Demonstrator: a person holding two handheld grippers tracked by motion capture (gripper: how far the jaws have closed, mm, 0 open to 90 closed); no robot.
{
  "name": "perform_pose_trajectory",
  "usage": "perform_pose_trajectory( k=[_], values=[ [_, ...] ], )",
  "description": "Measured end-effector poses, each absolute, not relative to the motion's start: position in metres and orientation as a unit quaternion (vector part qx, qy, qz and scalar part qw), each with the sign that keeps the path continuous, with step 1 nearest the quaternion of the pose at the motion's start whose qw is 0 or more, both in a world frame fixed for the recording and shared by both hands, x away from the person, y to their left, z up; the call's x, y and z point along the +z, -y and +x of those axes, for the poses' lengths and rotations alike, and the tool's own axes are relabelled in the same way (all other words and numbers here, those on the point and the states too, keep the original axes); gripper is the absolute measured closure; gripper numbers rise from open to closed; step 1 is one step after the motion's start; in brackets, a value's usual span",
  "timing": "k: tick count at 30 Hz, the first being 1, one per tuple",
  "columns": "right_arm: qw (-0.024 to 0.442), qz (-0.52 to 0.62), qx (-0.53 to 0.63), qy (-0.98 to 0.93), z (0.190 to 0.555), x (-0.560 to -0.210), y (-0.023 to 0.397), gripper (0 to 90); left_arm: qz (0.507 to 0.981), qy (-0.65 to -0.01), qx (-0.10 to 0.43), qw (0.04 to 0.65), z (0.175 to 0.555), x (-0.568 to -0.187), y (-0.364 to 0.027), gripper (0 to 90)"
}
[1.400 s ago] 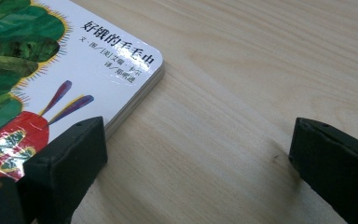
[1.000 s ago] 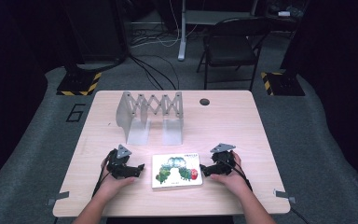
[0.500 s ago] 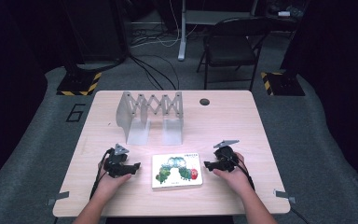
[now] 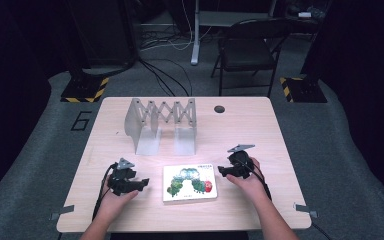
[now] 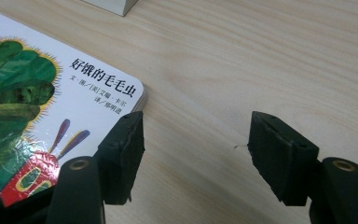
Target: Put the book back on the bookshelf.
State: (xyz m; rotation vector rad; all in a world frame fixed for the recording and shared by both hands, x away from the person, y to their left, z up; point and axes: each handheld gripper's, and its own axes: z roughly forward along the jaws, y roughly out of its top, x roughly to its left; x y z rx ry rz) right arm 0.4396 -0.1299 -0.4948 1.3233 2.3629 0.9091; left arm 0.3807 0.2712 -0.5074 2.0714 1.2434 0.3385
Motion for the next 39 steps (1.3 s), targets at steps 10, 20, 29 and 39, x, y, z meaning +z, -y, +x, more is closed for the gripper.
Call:
perform_pose_trajectory(
  k=[10,20,29,39],
  values=[
    [0.117,0.448,0.315,-0.828,0.444,-0.493,0.119,40.1,0.806,-0.463,0.132,0.344,0.370,-0.506,-0.261,33.3],
    [0.103,0.450,0.340,-0.819,0.446,-0.489,0.122,39.8,0.804,-0.453,0.132,0.363,0.357,-0.498,-0.251,26.0],
    [0.081,0.453,0.355,-0.814,0.448,-0.490,0.120,36.1,0.823,-0.426,0.107,0.360,0.352,-0.497,-0.234,25.0],
    [0.070,0.434,0.353,-0.826,0.448,-0.494,0.108,36.4,0.842,-0.395,0.088,0.357,0.342,-0.502,-0.213,25.1]
  ],
)
